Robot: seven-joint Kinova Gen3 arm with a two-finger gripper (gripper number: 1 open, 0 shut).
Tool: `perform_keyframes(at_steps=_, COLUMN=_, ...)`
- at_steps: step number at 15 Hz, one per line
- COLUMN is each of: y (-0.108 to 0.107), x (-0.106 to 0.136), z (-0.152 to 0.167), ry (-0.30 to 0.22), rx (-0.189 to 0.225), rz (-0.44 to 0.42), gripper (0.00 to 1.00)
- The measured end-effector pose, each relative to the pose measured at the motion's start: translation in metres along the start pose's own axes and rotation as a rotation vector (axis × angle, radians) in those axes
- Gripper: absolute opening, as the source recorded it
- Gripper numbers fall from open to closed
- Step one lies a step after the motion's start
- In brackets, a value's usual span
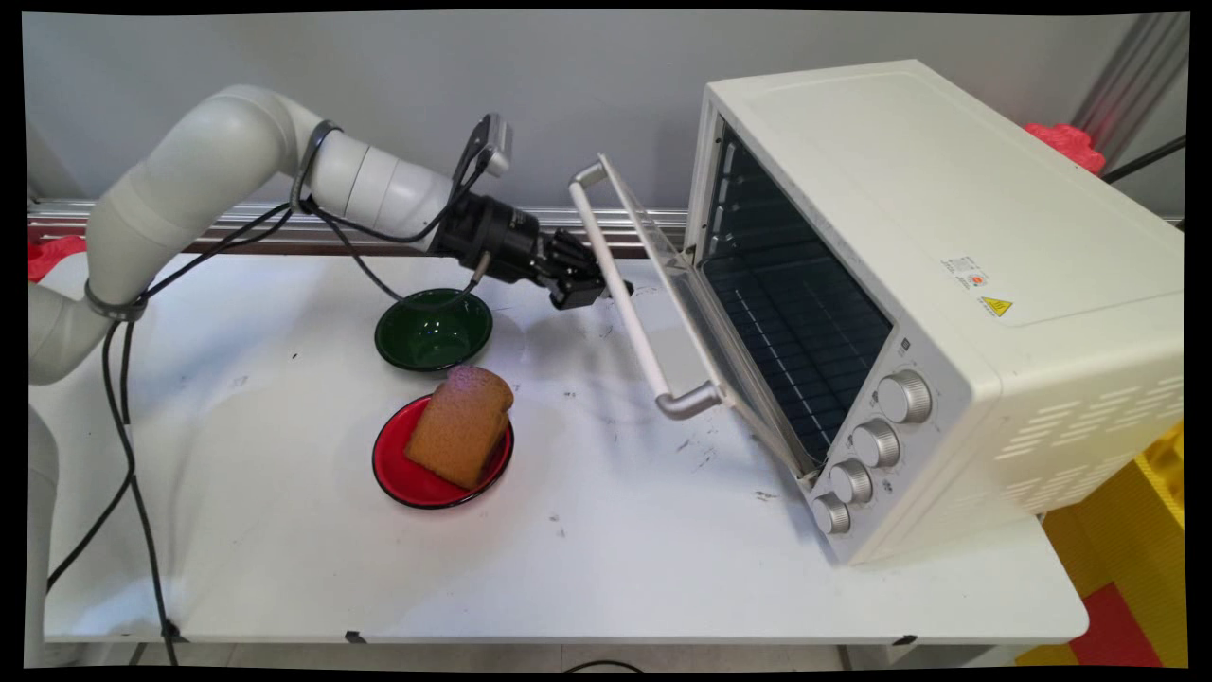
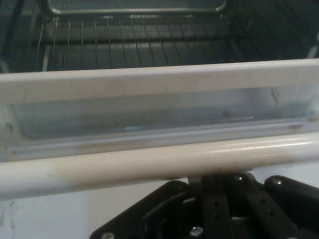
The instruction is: Close the oven
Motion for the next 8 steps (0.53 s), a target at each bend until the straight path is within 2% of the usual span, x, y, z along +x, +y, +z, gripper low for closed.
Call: perform_keyframes(at_steps=8, y=0.002, x=0.026, z=0.006, ry=0.041, rx=-0.006, rz=0.033, gripper=0.00)
